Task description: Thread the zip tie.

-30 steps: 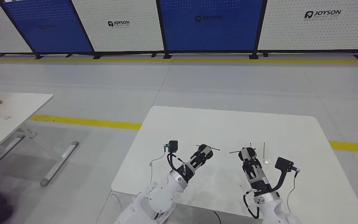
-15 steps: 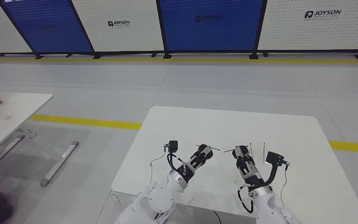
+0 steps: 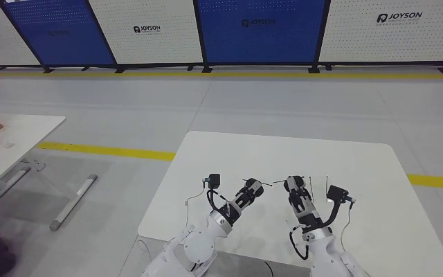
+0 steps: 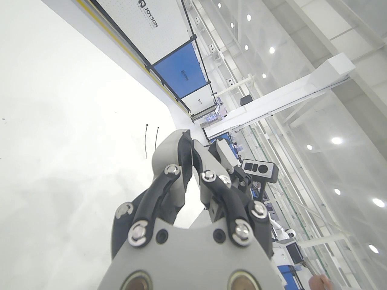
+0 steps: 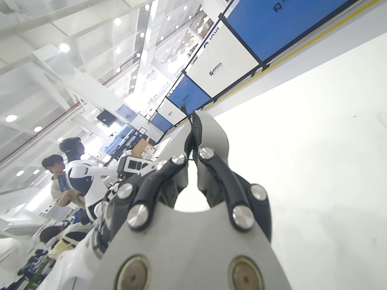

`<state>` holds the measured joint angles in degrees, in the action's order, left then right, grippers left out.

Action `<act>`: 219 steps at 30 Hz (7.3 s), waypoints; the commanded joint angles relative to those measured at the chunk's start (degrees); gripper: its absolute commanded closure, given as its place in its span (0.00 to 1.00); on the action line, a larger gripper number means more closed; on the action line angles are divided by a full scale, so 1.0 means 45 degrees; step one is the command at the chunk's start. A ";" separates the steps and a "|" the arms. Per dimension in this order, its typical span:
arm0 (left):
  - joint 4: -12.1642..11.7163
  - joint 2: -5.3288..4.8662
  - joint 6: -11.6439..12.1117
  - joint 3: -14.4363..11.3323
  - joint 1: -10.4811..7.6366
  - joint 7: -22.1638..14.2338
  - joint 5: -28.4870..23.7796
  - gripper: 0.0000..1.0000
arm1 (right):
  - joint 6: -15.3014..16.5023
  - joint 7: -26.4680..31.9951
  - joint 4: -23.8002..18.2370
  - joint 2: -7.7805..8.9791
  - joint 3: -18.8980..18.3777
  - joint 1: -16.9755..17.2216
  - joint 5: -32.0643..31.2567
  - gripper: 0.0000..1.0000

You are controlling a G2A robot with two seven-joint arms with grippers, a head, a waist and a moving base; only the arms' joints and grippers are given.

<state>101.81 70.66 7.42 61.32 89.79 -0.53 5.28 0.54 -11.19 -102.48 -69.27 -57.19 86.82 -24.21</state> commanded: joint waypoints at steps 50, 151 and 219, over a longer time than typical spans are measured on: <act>0.0000 0.0000 0.0000 0.0000 0.0000 0.0000 0.0000 1.00 | 0.0174 0.0483 0.0258 -0.0641 -0.0351 0.0446 -0.0424 1.00; -0.0232 0.0011 0.0711 0.0211 -0.0227 -0.0906 -0.1528 1.00 | 0.1758 -0.0138 0.0590 -0.1541 -0.0855 0.1188 -0.0573 0.89; -0.0295 0.0052 0.1062 0.0057 -0.0174 -0.0727 -0.1573 1.00 | 0.2538 0.1581 0.0902 -0.1718 -0.1160 0.0935 -0.0418 1.00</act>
<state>100.62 70.88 12.18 61.58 89.03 -3.87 -1.72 11.99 -4.01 -98.28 -77.03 -62.33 90.87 -25.88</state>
